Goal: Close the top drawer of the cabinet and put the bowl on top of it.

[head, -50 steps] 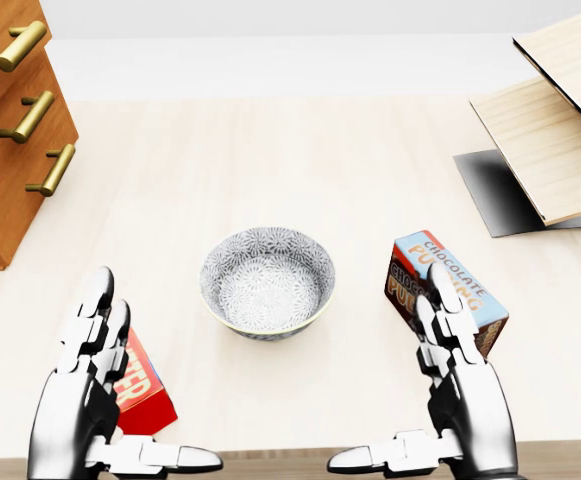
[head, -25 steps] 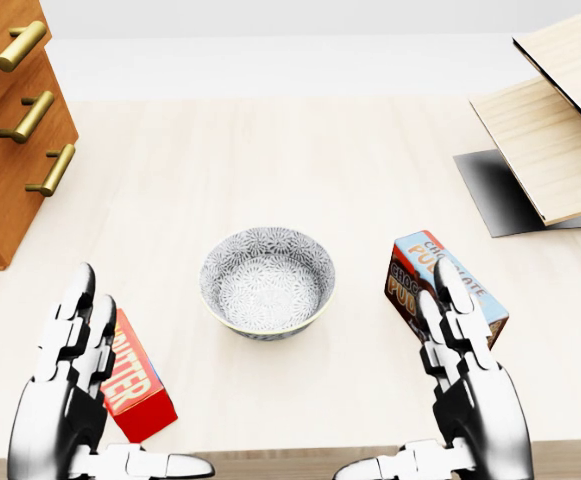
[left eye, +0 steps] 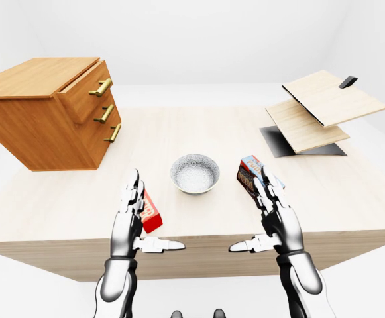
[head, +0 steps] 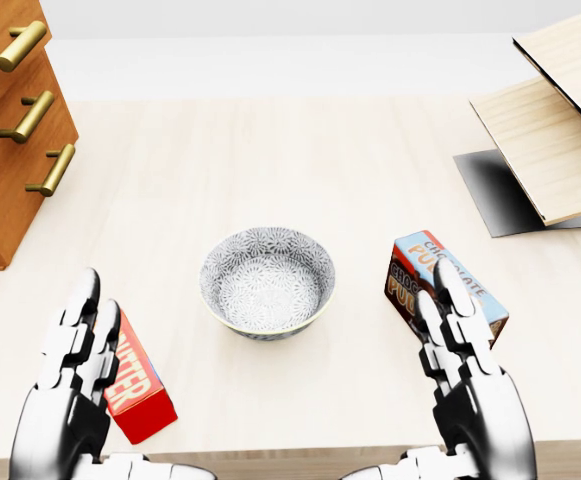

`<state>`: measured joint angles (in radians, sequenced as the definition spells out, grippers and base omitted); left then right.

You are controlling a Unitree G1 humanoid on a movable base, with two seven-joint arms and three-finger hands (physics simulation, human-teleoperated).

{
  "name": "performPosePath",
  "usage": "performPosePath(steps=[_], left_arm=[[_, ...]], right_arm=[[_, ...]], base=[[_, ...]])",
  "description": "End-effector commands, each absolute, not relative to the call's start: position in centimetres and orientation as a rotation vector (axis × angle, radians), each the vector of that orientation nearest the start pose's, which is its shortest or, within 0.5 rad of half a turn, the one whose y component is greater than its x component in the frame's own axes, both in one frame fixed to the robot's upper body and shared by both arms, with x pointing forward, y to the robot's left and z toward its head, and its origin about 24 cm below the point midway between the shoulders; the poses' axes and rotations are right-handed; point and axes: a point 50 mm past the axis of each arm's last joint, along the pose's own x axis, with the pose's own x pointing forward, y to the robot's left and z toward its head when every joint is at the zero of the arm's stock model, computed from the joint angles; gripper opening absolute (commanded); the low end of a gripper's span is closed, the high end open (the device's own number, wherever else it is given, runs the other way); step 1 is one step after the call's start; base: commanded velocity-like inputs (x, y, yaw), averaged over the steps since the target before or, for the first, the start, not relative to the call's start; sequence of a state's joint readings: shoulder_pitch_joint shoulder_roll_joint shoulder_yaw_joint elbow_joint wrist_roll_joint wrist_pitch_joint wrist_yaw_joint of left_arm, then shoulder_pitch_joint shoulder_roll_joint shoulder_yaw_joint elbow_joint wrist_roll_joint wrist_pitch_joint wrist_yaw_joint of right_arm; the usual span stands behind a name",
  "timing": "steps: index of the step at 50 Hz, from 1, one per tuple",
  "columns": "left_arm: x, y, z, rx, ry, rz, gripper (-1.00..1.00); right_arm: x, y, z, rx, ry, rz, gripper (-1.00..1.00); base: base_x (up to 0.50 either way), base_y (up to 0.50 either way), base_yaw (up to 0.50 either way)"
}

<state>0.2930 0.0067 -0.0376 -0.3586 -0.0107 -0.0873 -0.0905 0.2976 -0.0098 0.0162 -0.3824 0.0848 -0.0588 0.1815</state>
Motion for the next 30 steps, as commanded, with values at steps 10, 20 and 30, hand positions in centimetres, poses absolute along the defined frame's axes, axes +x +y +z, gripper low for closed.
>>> performPosePath(steps=[10, 20, 30], left_arm=[[19.5, 15.19, 6.98, 0.012, -0.157, -0.055, 1.0], [19.52, 15.19, 6.96, 0.013, -0.156, -0.056, 1.0], [19.48, 15.13, 6.94, 0.014, -0.155, -0.057, 1.0]], right_arm=[[19.31, -15.58, 7.48, 0.054, -0.177, 0.12, 1.0], [19.35, -15.59, 7.52, 0.054, -0.18, 0.119, 1.0], [19.37, -15.51, 7.43, 0.053, -0.18, 0.121, 1.0]], base=[[0.14, 0.0, 0.0], [0.25, 0.0, 0.0], [0.28, 0.0, 0.0]])
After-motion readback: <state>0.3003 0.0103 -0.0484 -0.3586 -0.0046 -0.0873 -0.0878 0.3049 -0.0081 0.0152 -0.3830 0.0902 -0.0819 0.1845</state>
